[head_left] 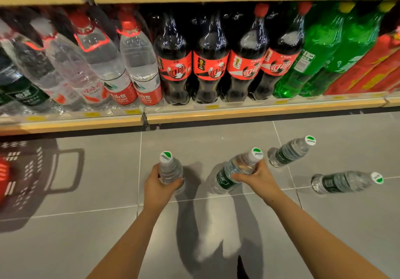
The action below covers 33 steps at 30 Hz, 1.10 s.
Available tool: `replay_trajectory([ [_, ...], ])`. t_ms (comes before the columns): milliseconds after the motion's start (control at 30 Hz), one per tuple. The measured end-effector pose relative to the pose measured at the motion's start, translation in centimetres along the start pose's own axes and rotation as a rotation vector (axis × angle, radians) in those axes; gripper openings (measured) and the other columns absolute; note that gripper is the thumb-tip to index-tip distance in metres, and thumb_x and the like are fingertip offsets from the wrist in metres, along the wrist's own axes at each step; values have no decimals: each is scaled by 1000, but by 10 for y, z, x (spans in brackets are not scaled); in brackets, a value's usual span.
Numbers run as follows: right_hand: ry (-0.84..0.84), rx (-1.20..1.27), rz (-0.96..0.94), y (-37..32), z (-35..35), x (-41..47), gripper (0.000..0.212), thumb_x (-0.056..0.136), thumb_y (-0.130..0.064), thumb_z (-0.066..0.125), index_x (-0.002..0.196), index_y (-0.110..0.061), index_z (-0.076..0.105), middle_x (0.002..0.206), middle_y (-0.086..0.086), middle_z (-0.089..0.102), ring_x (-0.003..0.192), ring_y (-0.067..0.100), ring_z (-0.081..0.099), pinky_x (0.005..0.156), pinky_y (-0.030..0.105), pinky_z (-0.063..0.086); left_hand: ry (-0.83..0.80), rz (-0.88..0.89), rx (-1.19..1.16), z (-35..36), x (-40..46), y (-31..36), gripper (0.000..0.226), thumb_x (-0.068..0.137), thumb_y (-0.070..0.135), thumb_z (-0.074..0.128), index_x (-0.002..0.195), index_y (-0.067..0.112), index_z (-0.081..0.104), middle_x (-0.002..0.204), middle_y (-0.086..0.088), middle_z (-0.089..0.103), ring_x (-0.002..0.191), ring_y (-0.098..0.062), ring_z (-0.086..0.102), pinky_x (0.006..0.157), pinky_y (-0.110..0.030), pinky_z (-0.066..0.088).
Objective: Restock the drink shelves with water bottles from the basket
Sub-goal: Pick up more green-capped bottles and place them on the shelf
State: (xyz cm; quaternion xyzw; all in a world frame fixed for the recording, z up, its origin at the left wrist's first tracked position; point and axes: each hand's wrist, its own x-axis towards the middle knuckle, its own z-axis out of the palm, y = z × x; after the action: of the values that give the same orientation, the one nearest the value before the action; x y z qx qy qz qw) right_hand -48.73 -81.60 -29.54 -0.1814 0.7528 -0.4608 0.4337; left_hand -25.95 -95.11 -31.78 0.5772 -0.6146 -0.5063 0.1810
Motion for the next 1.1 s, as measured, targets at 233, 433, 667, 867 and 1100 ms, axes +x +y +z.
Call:
replay_trajectory([
  [233, -158, 60, -25, -201, -20, -113, 50, 72, 5, 72, 102, -31, 54, 106, 1, 66, 98, 16, 62, 80, 26, 49, -99, -48, -136, -136, -80, 181, 64, 65, 11, 82, 115, 20, 43, 106, 5, 57, 97, -15, 56, 87, -32, 50],
  [433, -200, 156, -43, -367, -21, -204, 55, 65, -12, 76, 111, -36, 58, 103, -5, 70, 98, 16, 64, 86, 35, 50, -83, 23, -300, -246, -147, 339, 44, 72, -4, 74, 100, 23, 54, 93, 3, 66, 85, -8, 66, 67, -12, 52],
  [667, -303, 169, -138, -501, 2, -283, 33, 81, -11, 66, 106, -27, 51, 102, -4, 65, 99, 17, 60, 83, 37, 48, 8, 74, -448, -338, -226, 433, 54, 72, 5, 77, 118, 16, 51, 104, -3, 67, 97, -22, 64, 75, -28, 52],
  [867, -409, 96, -293, -590, 44, -343, 51, 72, -31, 75, 118, -24, 53, 116, -1, 64, 108, 18, 57, 87, 37, 43, 155, 180, -451, -432, -287, 466, 40, 72, -4, 74, 97, 21, 57, 97, -4, 70, 82, -7, 69, 58, -13, 52],
  [1100, -538, 58, -443, -665, 132, -402, 41, 73, -16, 74, 110, -20, 58, 109, 4, 69, 101, 20, 64, 82, 35, 48, 307, 293, -423, -562, -332, 468, 44, 69, 5, 79, 100, 28, 57, 101, 3, 68, 91, -13, 65, 75, -26, 53],
])
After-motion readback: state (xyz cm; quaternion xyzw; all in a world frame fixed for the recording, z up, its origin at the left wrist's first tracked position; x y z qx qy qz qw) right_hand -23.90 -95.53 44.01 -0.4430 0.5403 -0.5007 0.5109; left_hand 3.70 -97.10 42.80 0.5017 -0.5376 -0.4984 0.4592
